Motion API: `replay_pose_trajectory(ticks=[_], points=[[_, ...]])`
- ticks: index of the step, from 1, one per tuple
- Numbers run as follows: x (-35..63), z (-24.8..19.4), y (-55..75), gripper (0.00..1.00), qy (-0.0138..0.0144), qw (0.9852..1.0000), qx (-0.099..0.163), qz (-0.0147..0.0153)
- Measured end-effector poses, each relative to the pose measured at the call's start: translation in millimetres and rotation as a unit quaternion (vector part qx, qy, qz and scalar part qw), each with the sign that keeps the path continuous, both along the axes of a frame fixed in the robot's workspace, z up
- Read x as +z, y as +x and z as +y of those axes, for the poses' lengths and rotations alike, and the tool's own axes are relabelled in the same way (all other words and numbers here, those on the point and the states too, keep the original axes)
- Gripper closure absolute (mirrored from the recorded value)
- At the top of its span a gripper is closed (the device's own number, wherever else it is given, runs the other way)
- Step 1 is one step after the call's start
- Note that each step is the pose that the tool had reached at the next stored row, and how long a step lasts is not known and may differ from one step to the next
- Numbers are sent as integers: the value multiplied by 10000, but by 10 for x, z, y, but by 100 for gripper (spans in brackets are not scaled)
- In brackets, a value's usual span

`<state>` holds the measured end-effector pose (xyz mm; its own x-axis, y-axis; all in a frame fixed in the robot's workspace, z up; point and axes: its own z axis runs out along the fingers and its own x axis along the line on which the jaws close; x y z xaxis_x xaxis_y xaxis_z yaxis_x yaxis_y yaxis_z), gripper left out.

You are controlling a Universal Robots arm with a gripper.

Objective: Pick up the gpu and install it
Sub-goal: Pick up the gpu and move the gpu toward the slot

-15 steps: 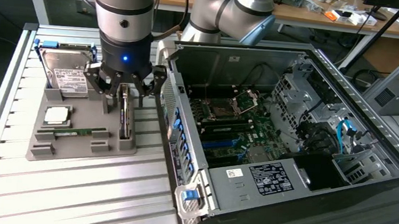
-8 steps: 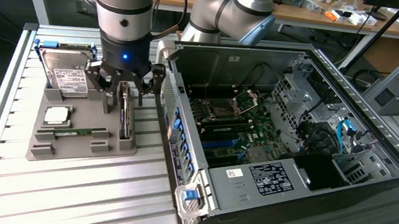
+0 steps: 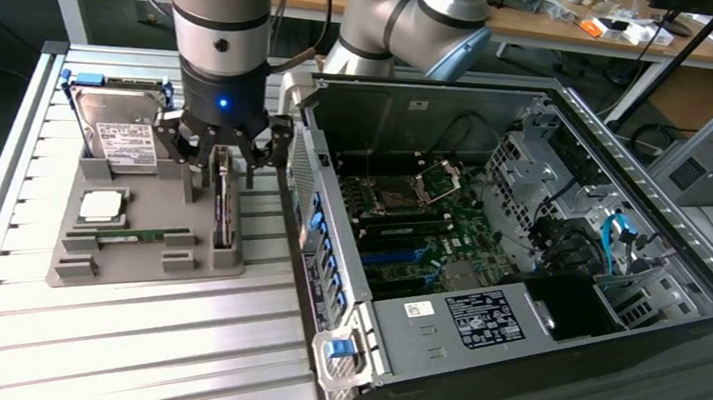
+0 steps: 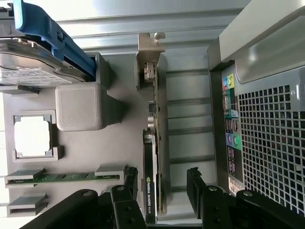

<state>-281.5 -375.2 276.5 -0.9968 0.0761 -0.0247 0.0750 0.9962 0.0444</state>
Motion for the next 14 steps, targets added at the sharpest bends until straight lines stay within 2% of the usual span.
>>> replay_pose_trajectory(ticks=[3,5,14], points=[[-38,73,-3,46,0,10000,1,0],[-57,104,-8,46,0,10000,1,0],[-175,157,-38,46,0,10000,1,0]])
